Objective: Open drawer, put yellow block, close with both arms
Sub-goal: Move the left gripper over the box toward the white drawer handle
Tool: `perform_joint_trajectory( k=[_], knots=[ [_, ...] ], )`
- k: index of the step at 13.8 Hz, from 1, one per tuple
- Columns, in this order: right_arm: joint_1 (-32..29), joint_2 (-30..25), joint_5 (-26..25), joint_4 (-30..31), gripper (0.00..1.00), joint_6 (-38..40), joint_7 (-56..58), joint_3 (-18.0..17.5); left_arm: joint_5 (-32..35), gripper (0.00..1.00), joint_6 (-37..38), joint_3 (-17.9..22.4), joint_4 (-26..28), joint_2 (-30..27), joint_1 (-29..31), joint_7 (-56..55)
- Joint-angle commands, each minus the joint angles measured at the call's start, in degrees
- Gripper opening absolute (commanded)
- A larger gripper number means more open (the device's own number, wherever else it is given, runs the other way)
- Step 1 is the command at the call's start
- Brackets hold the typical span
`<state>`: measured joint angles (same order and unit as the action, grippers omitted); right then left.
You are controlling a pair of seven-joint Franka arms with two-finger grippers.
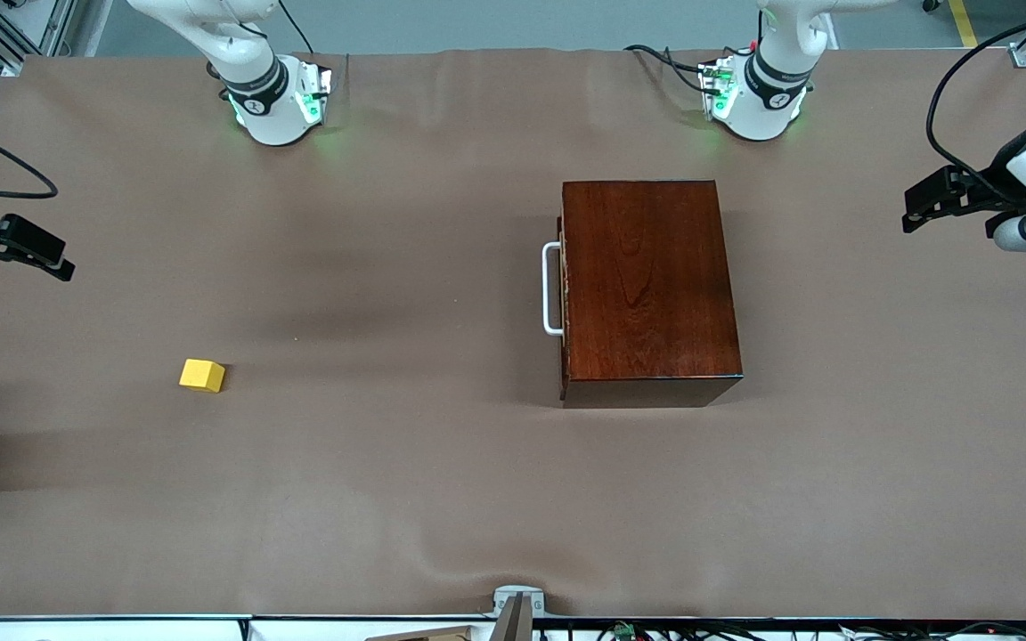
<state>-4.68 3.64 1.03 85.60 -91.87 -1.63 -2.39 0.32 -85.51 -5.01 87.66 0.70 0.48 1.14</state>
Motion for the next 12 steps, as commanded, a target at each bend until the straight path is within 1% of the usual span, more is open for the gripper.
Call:
perform_joint_trajectory(
  k=[1,4,6,7,9,12],
  knots=[
    [0.29,-0.22,0.20,0.01,1.00,0.02,-0.75,0.02,0.64,1.00,0.00,-0.17,-0.47,-0.17,0.31,0.52],
    [0.29,-0.22,0.20,0.01,1.00,0.20,-0.75,0.02,0.64,1.00,0.00,-0.17,-2.31,0.35,-0.39,0.35],
    [0.29,-0.22,0.20,0.01,1.00,0.28,-0.75,0.02,0.56,1.00,0.00,-0.17,-4.60,2.10,-0.48,0.18],
    [0.29,-0.22,0.20,0.01,1.00,0.20,-0.75,0.02,0.56,1.00,0.00,-0.17,-4.69,2.37,-0.48,-0.70],
    [0.29,-0.22,0.20,0.01,1.00,0.20,-0.75,0.02,-0.23,1.00,-0.09,-0.26,-4.95,2.72,-0.66,-4.63],
    [0.29,-0.22,0.20,0.01,1.00,0.11,-0.75,0.02,-0.41,1.00,-0.09,-0.79,-9.42,6.84,-2.49,-11.58]
  ],
)
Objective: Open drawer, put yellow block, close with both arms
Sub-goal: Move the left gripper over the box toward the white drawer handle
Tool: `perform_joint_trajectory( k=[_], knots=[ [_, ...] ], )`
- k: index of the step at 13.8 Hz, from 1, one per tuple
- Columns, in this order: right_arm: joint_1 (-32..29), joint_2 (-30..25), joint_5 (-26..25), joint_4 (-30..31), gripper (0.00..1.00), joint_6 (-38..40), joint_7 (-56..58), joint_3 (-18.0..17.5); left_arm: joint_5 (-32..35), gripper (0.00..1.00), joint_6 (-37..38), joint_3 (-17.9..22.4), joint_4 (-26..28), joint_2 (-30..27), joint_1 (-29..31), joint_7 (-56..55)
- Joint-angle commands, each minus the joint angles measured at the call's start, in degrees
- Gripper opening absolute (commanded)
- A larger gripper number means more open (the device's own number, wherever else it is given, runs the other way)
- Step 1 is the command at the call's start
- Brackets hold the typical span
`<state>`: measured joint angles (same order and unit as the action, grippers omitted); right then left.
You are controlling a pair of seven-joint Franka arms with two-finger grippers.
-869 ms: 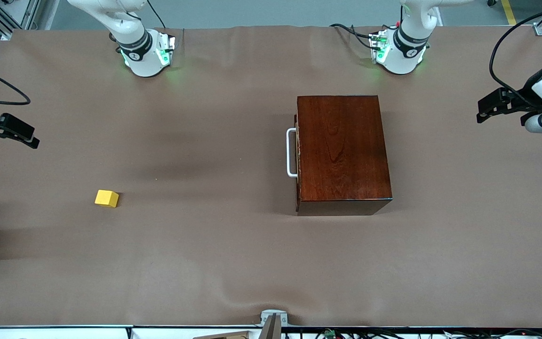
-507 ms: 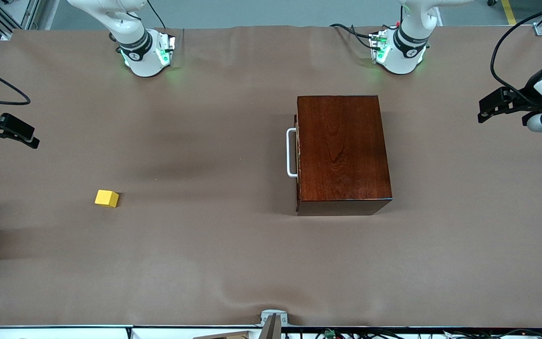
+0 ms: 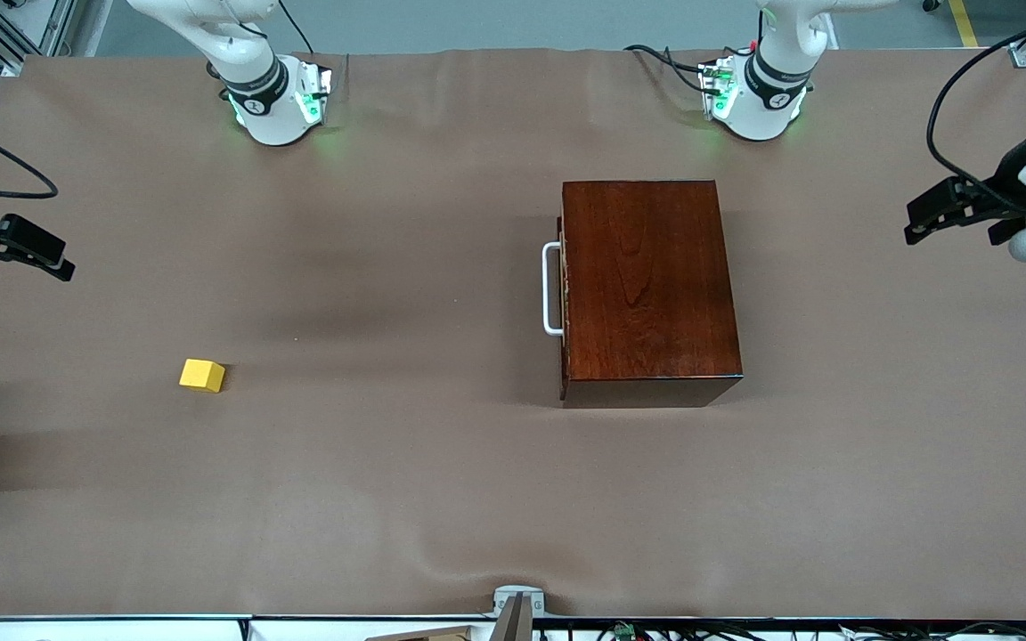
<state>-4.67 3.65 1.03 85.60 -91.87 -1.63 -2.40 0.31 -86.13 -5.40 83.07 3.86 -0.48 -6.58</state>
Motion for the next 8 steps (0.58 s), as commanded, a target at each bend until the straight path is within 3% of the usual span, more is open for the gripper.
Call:
perform_joint_trajectory(
  k=[1,8],
  knots=[
    [0.28,-0.22,0.20,0.00,1.00,0.11,-0.75,0.02,-0.40,1.00,0.43,-0.57,-6.24,5.01,-1.72,-6.23],
    [0.28,-0.22,0.20,0.00,1.00,0.20,-0.75,0.02,-3.39,1.00,-4.22,-1.19,-9.33,10.37,-5.58,-21.96]
  ],
)
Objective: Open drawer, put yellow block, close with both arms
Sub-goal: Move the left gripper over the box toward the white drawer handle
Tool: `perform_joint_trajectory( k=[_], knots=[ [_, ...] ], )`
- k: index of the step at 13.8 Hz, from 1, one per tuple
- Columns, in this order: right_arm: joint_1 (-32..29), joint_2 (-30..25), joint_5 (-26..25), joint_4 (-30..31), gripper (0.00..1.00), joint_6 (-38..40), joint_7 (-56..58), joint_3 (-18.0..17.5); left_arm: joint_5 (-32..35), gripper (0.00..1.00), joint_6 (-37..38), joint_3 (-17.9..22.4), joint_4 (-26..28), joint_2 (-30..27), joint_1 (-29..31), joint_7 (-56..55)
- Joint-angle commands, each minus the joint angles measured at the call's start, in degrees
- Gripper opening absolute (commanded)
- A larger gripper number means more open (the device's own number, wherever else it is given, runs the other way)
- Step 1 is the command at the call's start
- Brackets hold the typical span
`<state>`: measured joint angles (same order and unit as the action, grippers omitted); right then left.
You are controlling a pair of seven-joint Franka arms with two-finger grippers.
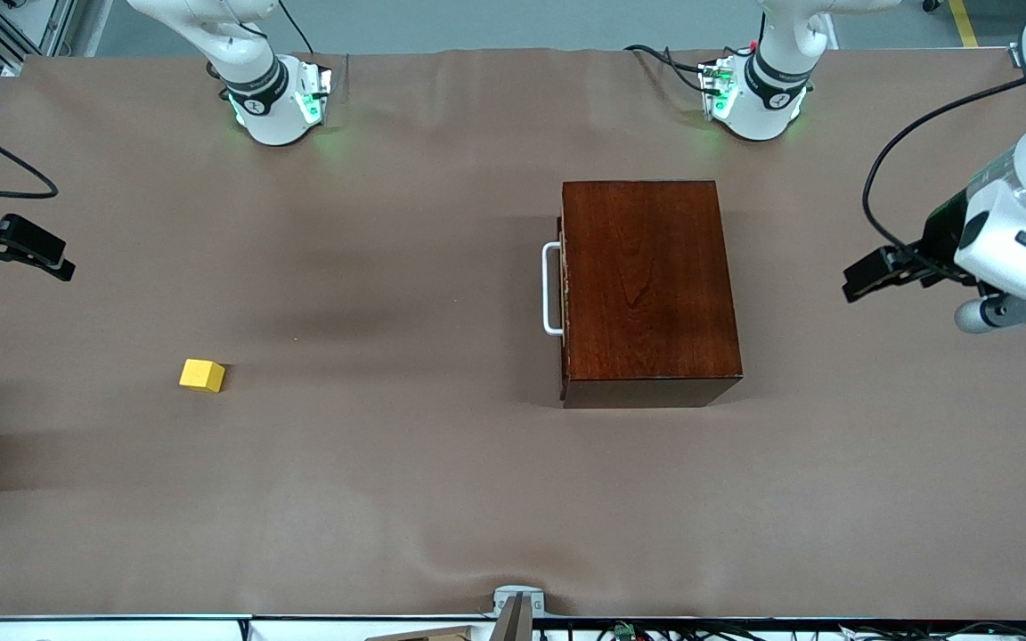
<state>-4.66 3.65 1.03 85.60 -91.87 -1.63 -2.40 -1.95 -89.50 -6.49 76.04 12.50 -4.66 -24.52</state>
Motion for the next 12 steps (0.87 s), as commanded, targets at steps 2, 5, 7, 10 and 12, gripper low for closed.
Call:
perform_joint_trajectory(
  k=[2,5,7,10,12],
  knots=[
    [0.27,-0.22,0.20,0.00,1.00,0.20,-0.75,0.03,-1.13,1.00,-1.64,-0.19,-2.30,3.05,-3.50,-9.03],
    [0.27,-0.22,0.20,0.00,1.00,0.20,-0.75,0.03,-1.13,1.00,-2.26,-0.10,-2.30,4.90,-7.37,-15.89],
    [0.27,-0.22,0.20,0.00,1.00,0.28,-0.75,0.03,-1.13,1.00,-3.66,-0.01,-2.30,6.04,-10.44,-19.76],
    [0.27,-0.22,0.20,0.00,1.00,0.20,-0.75,0.03,-0.87,1.00,-5.59,0.43,-2.38,8.33,-15.19,-24.60],
    [0.27,-0.22,0.20,0.00,1.00,0.20,-0.75,0.03,-0.17,1.00,-7.09,0.60,-2.38,9.47,-18.09,-25.40]
  ],
)
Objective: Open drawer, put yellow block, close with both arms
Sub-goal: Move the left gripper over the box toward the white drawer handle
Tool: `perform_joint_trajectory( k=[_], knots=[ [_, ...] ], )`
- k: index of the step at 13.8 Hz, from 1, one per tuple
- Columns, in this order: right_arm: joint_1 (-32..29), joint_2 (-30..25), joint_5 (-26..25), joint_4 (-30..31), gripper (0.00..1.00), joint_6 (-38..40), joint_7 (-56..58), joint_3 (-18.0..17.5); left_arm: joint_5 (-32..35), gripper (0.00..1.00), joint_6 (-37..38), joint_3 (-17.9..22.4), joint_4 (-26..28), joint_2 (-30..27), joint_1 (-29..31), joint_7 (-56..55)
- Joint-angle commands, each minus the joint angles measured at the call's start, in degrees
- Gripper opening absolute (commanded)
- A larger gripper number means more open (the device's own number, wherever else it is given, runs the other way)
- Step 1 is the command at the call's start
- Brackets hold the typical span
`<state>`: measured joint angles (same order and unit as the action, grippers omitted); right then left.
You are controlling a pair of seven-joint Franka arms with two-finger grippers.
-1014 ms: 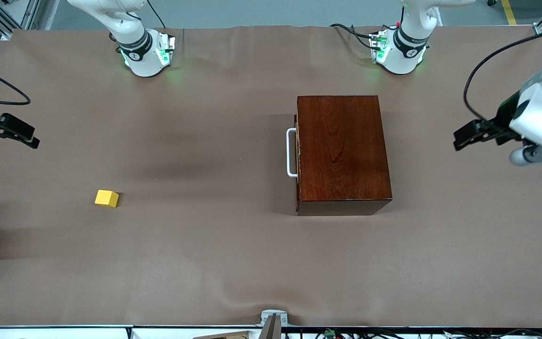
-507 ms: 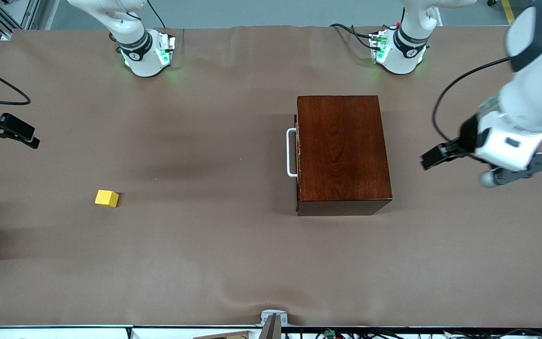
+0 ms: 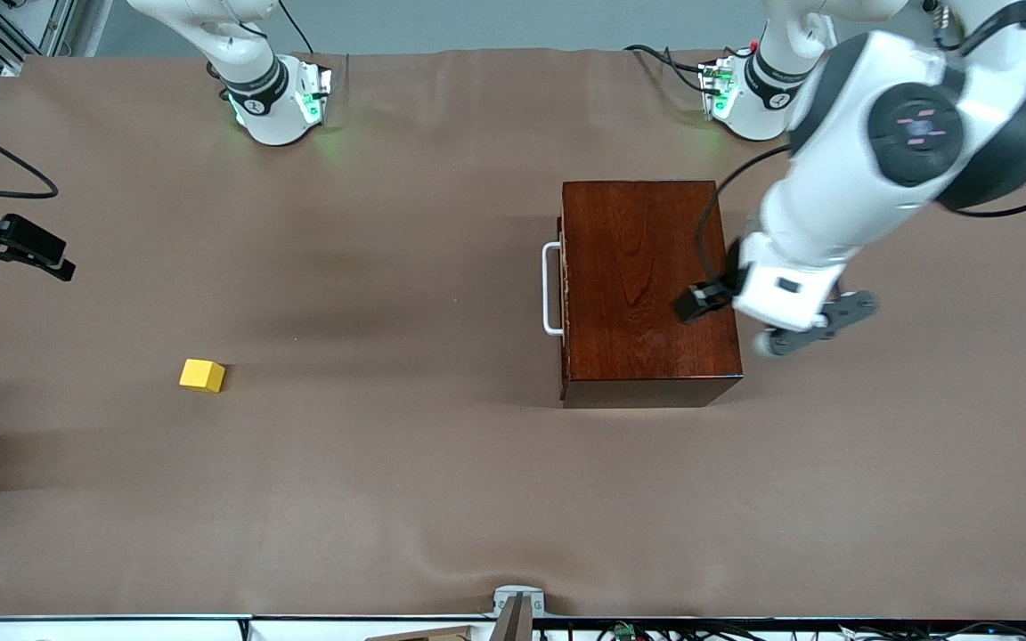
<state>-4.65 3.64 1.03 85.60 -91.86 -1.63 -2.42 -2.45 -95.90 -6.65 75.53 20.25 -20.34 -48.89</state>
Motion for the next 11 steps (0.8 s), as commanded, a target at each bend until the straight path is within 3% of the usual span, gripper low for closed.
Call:
perform_joint_trajectory(
  k=[1,8,11],
  knots=[
    [0.26,-0.13,0.20,0.00,1.00,0.11,-0.75,0.04,1.90,1.00,-0.69,0.76,-1.88,2.34,-3.91,-0.95],
    [0.26,-0.13,0.20,0.00,1.00,0.02,-0.75,0.04,7.80,1.00,-1.66,0.94,-4.16,6.55,-12.61,-1.47],
    [0.35,-0.13,0.20,0.00,1.00,0.02,-0.75,0.04,11.13,1.00,-4.89,1.11,-6.63,10.68,-16.74,-7.60]
  ],
)
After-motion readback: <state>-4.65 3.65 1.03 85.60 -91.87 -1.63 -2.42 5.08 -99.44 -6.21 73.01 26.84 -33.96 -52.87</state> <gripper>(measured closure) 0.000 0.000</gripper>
